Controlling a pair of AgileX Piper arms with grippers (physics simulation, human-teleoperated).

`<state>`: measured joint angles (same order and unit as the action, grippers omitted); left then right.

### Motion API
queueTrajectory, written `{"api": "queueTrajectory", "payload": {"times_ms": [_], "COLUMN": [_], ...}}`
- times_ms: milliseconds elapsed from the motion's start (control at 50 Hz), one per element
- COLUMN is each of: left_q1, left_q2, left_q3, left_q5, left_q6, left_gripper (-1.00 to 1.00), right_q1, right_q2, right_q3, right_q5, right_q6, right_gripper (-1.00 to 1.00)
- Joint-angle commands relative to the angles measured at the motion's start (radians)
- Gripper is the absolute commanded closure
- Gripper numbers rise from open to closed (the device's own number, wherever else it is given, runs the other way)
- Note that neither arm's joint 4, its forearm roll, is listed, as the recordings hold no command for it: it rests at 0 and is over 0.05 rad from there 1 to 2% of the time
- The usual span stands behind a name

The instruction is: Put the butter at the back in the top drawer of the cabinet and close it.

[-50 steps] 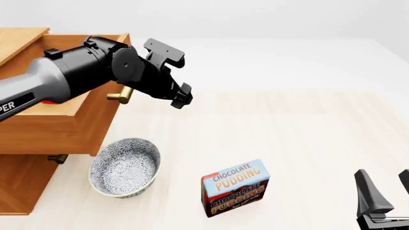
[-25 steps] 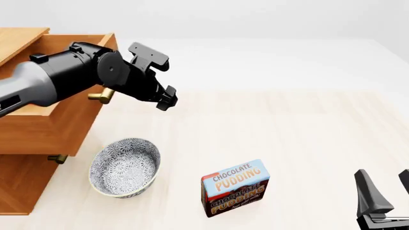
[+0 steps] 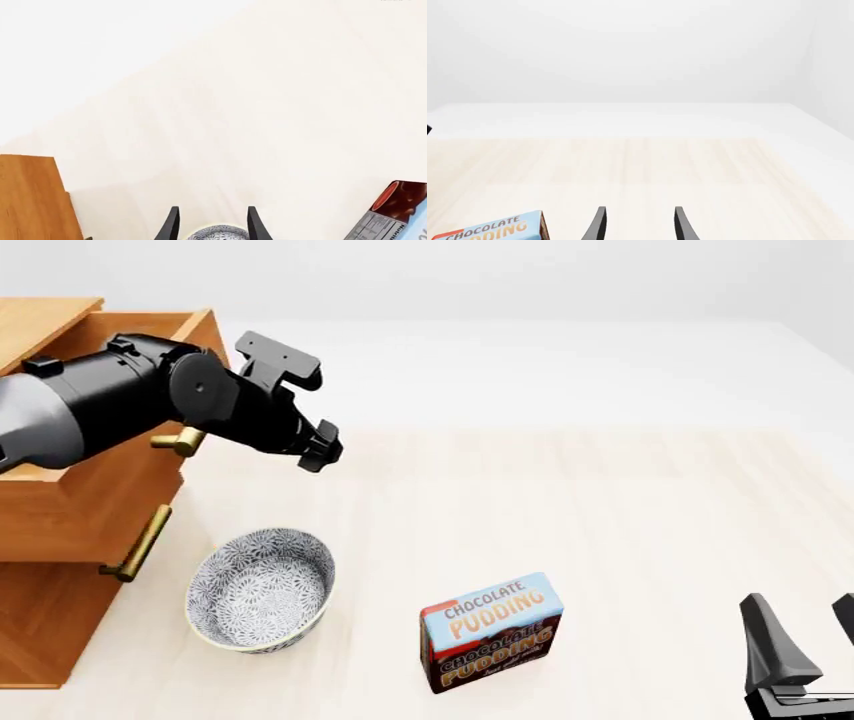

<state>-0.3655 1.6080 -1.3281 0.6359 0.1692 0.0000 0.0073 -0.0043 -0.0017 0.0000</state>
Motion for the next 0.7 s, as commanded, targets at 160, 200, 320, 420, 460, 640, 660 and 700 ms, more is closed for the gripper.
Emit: {"api": "queueTrajectory", "payload": {"times_ms": [160, 200, 320, 420, 460, 640, 660, 700], "left_q1": [0.035, 0.04, 0.058, 0.07, 0.078, 0.142, 0.144, 0.147], "left_q2": [-0.027, -0.034, -0.049, -0.054, -0.058, -0.053, -0.052, -0.05], "left_q3": [0.044, 0.05, 0.07, 0.08, 0.089, 0.142, 0.144, 0.149], "left_q5": [-0.012, -0.014, -0.02, -0.024, -0.031, -0.074, -0.077, -0.081], "left_q6": [-0.016, -0.015, -0.015, -0.017, -0.014, -0.026, -0.026, -0.027], "left_gripper": [-1.0, -1.0, -1.0, -1.0, -1.0, -1.0, -1.0, -1.0], "right_q1": [0.0, 0.0, 0.0, 0.0, 0.0, 0.0, 0.0, 0.0], "right_q2": [0.0, 0.0, 0.0, 0.0, 0.0, 0.0, 0.0, 0.0], "right_q3": [0.0, 0.0, 0.0, 0.0, 0.0, 0.0, 0.0, 0.0], "right_q5": [0.0, 0.0, 0.0, 0.0, 0.0, 0.0, 0.0, 0.0], "right_q6": [0.0, 0.0, 0.0, 0.0, 0.0, 0.0, 0.0, 0.0], "right_gripper": [-1.0, -1.0, -1.0, -1.0, -1.0, -1.0, -1.0, -1.0]}}
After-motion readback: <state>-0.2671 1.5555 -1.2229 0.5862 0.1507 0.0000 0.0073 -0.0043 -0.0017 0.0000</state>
